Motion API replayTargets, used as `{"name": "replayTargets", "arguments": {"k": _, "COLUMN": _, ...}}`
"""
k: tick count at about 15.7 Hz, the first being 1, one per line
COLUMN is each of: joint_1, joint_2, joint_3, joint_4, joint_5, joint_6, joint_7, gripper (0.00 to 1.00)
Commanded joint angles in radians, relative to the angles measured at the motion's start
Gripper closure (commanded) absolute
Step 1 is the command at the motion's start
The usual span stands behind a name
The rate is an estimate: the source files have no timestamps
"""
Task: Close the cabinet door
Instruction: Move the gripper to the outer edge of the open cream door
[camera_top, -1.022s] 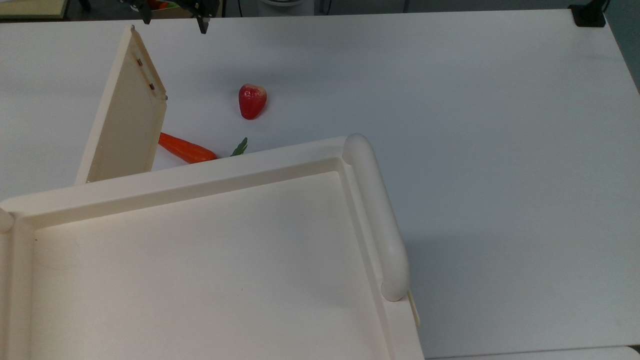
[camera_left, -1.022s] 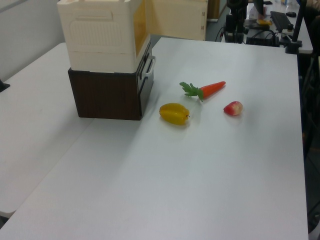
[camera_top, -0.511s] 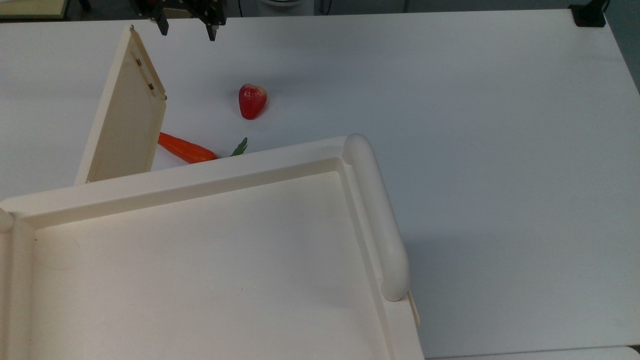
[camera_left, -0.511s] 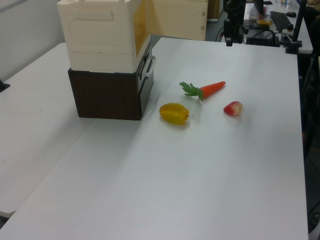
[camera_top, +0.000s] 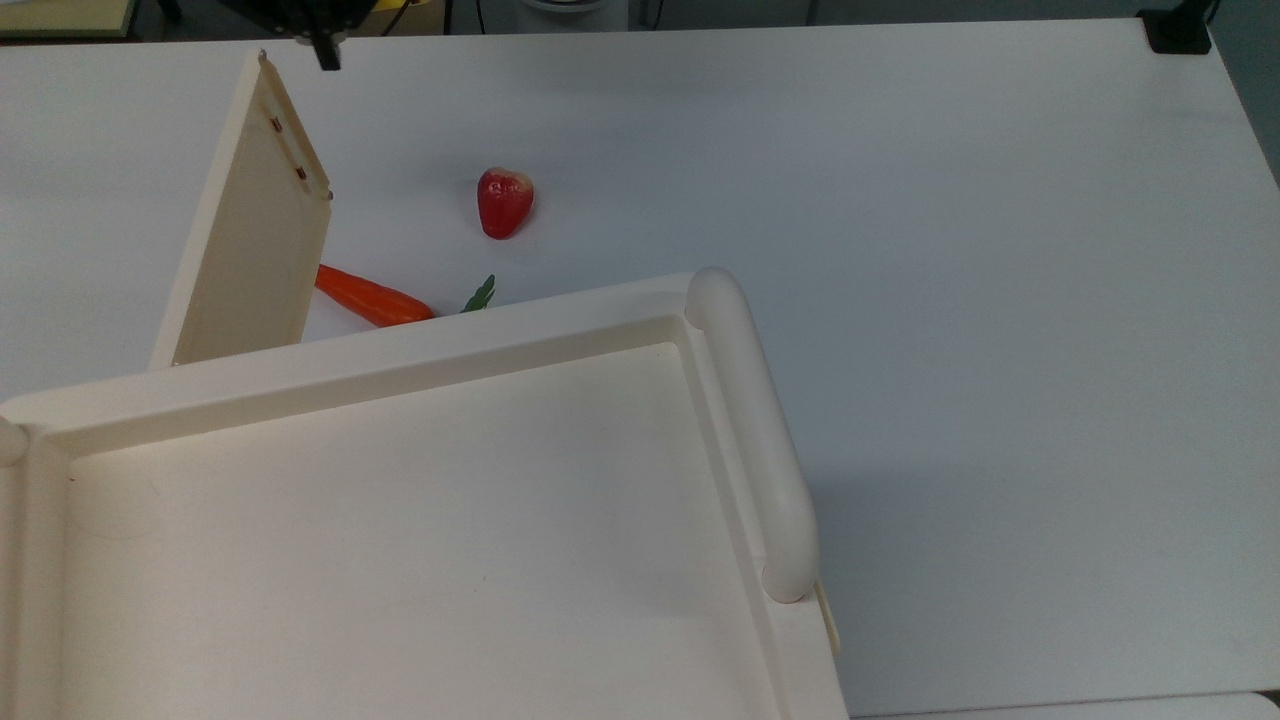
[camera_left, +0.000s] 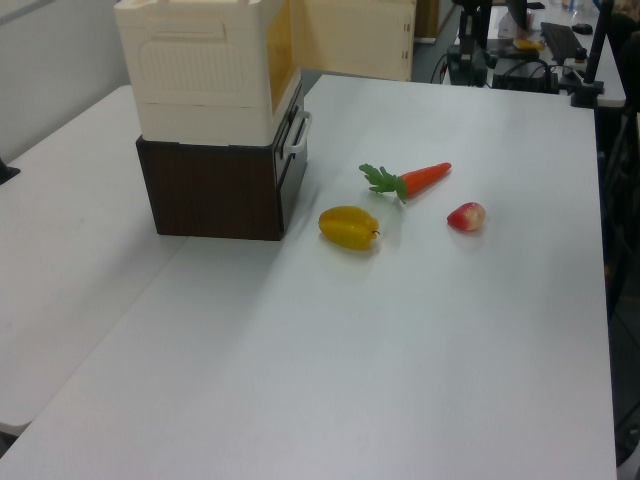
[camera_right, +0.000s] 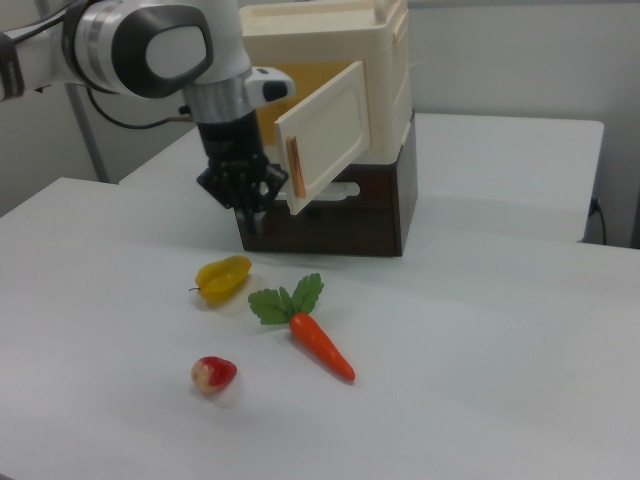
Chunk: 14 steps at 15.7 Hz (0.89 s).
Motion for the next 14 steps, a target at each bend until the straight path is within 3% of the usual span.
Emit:
{"name": "replayTargets", "arguments": {"k": 1, "joint_1": -0.053, "joint_2": 0.009, "joint_3": -0.006, "joint_4": -0.013, "joint_5": 0.031, "joint_6": 0.149, "joint_7": -0.113, "gripper": 1.0}}
{"name": "replayTargets", "arguments": {"k": 4, "joint_1": -0.095, "joint_2": 0.04, "joint_3": -0.006, "joint_4": -0.011, "joint_5": 0.047, "joint_6": 0.321, "joint_7": -0.263, "gripper": 1.0}}
{"name": "replayTargets", "arguments": {"k": 10, "joint_1": -0.092, "joint_2": 0.085, "joint_3": -0.003, "joint_4": -0.011, "joint_5": 0.086, "joint_6": 0.474, "joint_7": -0.367, "gripper": 1.0}}
{"name": "replayTargets", "arguments": {"k": 14, "joint_1": -0.086, "joint_2": 0.101, "joint_3": 0.005, "joint_4": -0.011, "joint_5": 0.203, "joint_6": 0.586, "joint_7": -0.416, "gripper": 1.0}}
